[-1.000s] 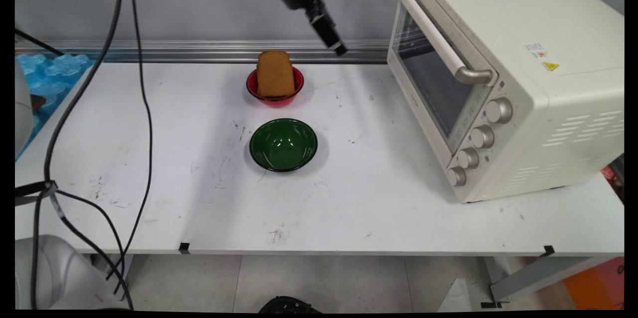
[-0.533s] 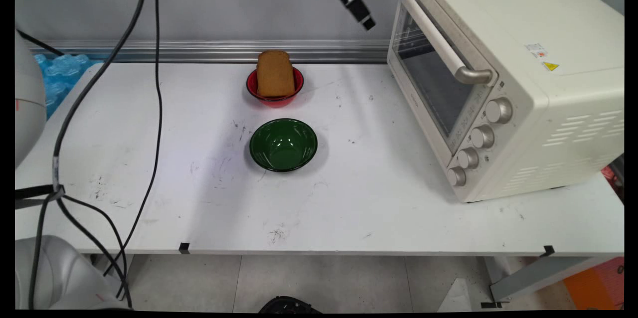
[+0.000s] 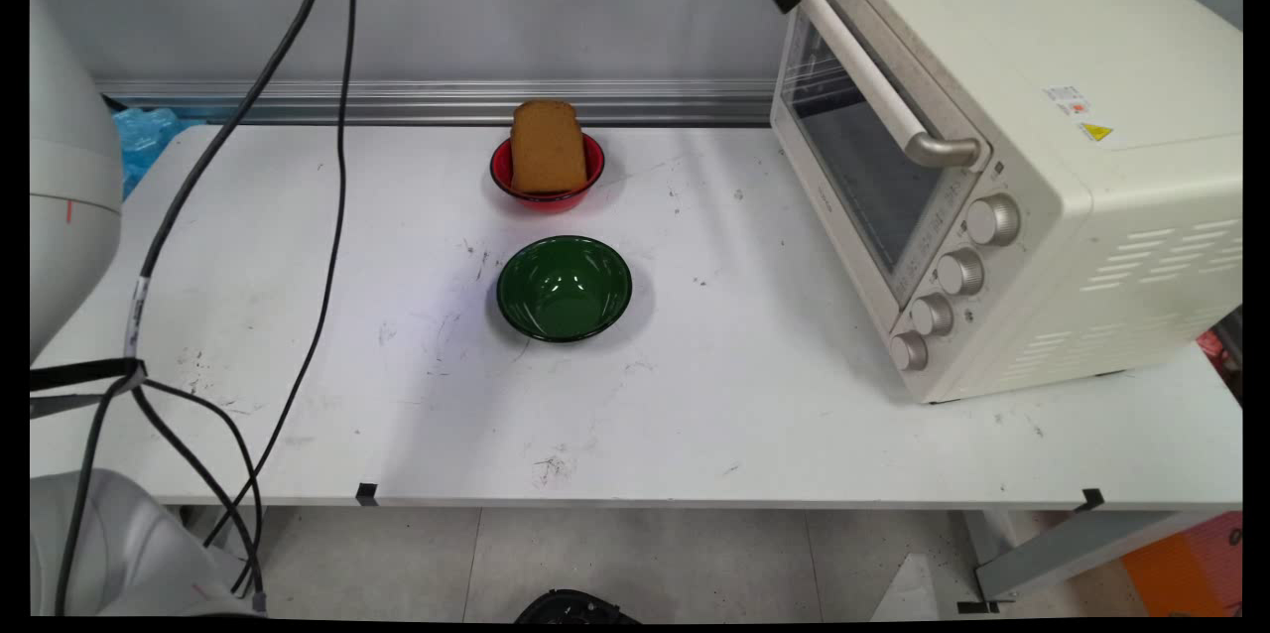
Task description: Open the oven
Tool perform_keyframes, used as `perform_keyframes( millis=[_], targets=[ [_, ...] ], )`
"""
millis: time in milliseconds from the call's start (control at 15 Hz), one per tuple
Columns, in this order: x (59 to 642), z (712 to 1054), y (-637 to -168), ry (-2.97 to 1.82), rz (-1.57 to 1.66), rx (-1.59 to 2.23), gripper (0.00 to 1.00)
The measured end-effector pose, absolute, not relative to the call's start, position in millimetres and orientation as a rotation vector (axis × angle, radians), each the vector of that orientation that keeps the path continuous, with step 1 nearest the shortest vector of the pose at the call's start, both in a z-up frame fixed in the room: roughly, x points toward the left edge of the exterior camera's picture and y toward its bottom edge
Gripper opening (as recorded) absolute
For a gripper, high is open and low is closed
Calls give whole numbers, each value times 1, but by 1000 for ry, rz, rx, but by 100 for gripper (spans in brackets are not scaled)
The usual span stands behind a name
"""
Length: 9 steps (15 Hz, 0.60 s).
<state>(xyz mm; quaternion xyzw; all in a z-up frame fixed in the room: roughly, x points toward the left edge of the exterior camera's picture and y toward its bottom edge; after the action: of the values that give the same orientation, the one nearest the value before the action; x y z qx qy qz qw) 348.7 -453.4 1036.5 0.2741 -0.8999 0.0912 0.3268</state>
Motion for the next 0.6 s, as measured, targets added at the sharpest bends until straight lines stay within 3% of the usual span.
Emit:
perform_keyframes(
  millis=[600],
  targets=[
    [318,1046,-467,-2337,228,699,0]
  ],
)
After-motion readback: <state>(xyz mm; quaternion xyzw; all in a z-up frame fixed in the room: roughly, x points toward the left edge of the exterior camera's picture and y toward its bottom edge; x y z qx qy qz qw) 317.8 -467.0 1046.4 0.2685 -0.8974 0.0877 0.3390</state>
